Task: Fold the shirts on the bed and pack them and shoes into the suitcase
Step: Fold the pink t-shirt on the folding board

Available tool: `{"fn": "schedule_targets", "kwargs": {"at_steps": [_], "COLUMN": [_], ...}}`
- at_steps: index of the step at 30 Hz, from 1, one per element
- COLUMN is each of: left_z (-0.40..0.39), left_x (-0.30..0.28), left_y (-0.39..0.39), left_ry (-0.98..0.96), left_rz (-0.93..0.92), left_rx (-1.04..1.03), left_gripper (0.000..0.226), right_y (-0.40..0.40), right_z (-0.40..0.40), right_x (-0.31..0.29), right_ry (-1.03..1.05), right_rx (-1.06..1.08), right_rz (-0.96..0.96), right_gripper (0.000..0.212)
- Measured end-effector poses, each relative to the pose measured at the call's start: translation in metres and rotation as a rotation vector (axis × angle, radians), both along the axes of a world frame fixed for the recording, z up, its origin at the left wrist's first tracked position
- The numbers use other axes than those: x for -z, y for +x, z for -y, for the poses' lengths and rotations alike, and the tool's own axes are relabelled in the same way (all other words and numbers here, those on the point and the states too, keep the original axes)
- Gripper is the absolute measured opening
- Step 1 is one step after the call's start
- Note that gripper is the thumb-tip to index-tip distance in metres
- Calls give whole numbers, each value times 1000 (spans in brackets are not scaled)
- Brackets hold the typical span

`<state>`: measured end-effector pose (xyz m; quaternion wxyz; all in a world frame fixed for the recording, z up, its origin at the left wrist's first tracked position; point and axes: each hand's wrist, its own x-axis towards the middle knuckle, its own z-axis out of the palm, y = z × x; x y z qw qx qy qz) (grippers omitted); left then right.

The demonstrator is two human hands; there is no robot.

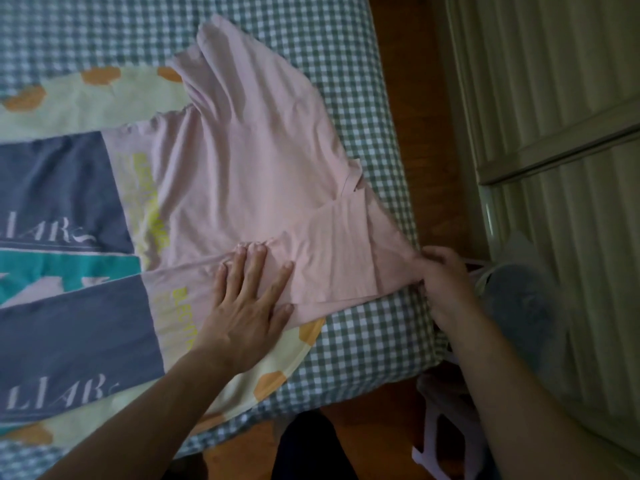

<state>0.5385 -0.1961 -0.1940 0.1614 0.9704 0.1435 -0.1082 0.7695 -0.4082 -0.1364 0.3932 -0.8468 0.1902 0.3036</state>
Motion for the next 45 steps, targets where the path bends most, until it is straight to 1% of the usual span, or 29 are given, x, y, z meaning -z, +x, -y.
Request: {"fn": "schedule_targets", "kwargs": {"at_steps": [2,5,7,9,10,12,14,16,20,22,23,24,25,26,27,28,29,30,31,32,33,34,35,36,37,39,41,43,45], "left_z": [0,0,0,0,0,0,-1,-1,0,-1,-1,0,0,1,2,3,4,5,6,6,6,4,2,0,-4,-18,-44,-78,-108], "left_x": [-1,3,5,6,6,6,6,6,8,8,7,5,2,-1,-3,-6,-7,-6,-6,-6,-6,-6,-7,-9,-11,-11,-7,-3,0], "left_y": [1,1,1,2,2,2,3,3,3,4,4,4,4,4,4,4,4,3,2,1,1,1,2,2,1,-9,-38,-83,-130], "left_ry": [6,22,29,37,38,39,38,37,38,41,40,35,29,23,16,15,22,38,52,59,60,58,57,62,71,103,157,184,178], "left_rz": [6,14,5,1,-3,-6,-8,-10,-1,1,-1,-7,-13,-18,-24,-24,-14,-2,5,11,22,33,38,40,40,12,-46,-135,-221], "left_rx": [2,4,4,3,2,3,1,2,-4,-2,-1,-3,-12,-24,-34,-38,-38,-33,-23,-11,-7,-17,-40,-72,-110,-203,-342,-544,-703], "left_gripper": [64,64,64,64,64,65,65,65,64,64,64,65,65,65,65,65,64,64,64,64,64,63,63,62,62,64,64,67,71], "right_y": [19,55,73,86,89,91,94,101,113,107,98,87,71,52,32,14,2,-3,-3,0,2,-1,-11,-23,-37,-56,-51,-37,-34], "right_z": [-16,-62,-99,-127,-137,-145,-141,-128,-115,-119,-121,-120,-117,-114,-108,-98,-86,-73,-58,-47,-42,-46,-58,-76,-93,-115,-117,-110,-110], "right_x": [-12,-11,-3,11,15,20,20,19,23,18,13,8,2,-2,0,7,19,30,39,43,43,36,28,20,17,25,43,56,59], "right_ry": [-41,-126,-72,-36,-42,-96,-25,49,70,155,173,128,31,-73,-156,-218,-287,-392,-496,-575,-626,-645,-626,-567,-480,-369,-463,-587,-614], "right_rx": [-119,-349,-522,-647,-732,-862,-722,-505,-268,-130,-88,-117,-246,-448,-681,-935,-1146,-1263,-1247,-1130,-972,-870,-841,-882,-986,-1254,-1383,-1385,-1391], "right_rz": [-1,178,229,192,172,207,256,274,252,250,289,416,611,795,912,941,898,789,649,538,505,534,629,728,802,835,752,675,635], "right_gripper": [28,30,42,51,47,28,11,8,29,41,45,47,48,46,45,46,50,58,62,61,59,59,59,59,59,62,66,71,73]}}
